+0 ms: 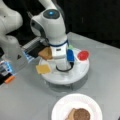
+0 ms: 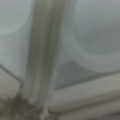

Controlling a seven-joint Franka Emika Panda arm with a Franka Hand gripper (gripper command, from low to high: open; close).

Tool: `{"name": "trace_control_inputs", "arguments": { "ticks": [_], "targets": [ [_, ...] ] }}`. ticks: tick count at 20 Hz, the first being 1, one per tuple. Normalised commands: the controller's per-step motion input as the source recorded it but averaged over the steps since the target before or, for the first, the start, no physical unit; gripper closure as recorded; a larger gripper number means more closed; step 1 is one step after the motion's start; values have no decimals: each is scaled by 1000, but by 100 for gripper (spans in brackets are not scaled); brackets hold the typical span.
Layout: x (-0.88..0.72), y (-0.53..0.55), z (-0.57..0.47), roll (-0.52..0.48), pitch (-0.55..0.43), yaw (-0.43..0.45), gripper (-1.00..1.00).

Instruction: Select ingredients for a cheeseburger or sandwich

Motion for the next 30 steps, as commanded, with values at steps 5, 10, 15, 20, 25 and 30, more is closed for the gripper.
{"name": "trace_control_inputs", "arguments": {
  "ticks": [5, 10, 15, 20, 25, 30],
  "targets": [
    [3, -311, -125, 67, 67, 248, -100],
    [-12, -311, -114, 84, 145, 276, -100],
    [0, -324, -123, 133, 198, 338, -100],
    [41, -336, -109, 150, 175, 352, -100],
    [26, -323, -111, 133, 106, 280, -100],
    [-2, -285, -107, 88, 52, 207, -100]
  ]
}}
